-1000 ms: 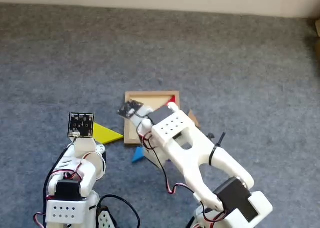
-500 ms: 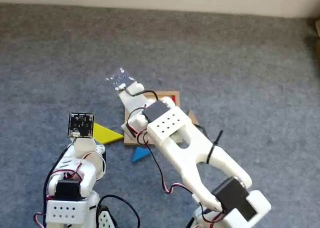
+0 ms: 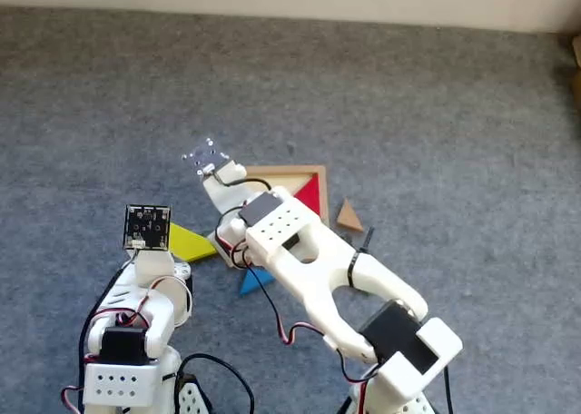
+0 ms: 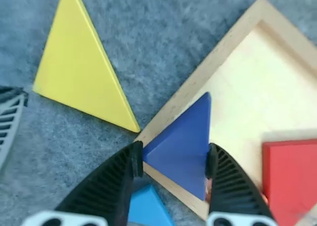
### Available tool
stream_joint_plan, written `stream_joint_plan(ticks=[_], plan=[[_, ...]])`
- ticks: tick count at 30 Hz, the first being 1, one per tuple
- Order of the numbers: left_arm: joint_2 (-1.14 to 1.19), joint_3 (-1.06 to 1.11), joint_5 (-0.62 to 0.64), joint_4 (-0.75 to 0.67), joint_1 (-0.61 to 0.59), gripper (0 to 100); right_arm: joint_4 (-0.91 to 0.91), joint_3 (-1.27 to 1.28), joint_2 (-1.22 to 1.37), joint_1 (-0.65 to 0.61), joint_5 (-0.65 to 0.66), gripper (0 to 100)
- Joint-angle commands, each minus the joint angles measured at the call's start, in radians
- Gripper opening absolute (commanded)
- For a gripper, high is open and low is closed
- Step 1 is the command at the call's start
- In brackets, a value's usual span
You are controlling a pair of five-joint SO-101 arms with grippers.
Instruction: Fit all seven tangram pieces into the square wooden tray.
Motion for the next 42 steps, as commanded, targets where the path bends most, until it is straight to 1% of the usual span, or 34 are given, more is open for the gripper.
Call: stream_joint_plan(ticks=[1, 3, 8, 13, 18, 20, 24, 27, 30, 33, 36, 42], plan=[[-0.024, 0.022, -0.008, 0.002, 0.008, 1, -0.018, -0.012, -0.013, -0.012, -0.006, 14.4], [-0.024, 0.022, -0.008, 0.002, 0.008, 1, -0.018, -0.012, -0.013, -0.012, -0.006, 17.1], [-0.024, 0.022, -0.008, 0.002, 0.008, 1, -0.016, -0.010, -0.013, -0.012, -0.006, 29.4], [-0.024, 0.022, -0.008, 0.002, 0.008, 1, -0.010, -0.010, -0.021, -0.012, -0.002, 30.4], [-0.024, 0.022, -0.008, 0.002, 0.008, 1, 0.104, -0.021, -0.024, 0.008, 0.003, 30.3], [-0.024, 0.022, -0.008, 0.002, 0.008, 1, 0.127, -0.047, -0.036, 0.030, 0.029, 28.6], [-0.024, 0.022, -0.008, 0.002, 0.008, 1, 0.136, -0.054, -0.153, 0.077, 0.071, 16.6], [-0.024, 0.022, -0.008, 0.002, 0.008, 1, 0.137, 0.019, -0.283, 0.110, 0.071, 9.1], [-0.024, 0.022, -0.008, 0.002, 0.008, 1, 0.136, 0.099, -0.404, 0.142, 0.072, 4.3], [-0.024, 0.022, -0.008, 0.002, 0.008, 1, 0.137, 0.179, -0.516, 0.176, 0.081, 3.3], [-0.024, 0.022, -0.008, 0.002, 0.008, 1, 0.142, 0.254, -0.627, 0.214, 0.120, 3.0], [-0.024, 0.022, -0.008, 0.002, 0.008, 1, 0.143, 0.437, -0.863, 0.297, 0.123, 3.0]])
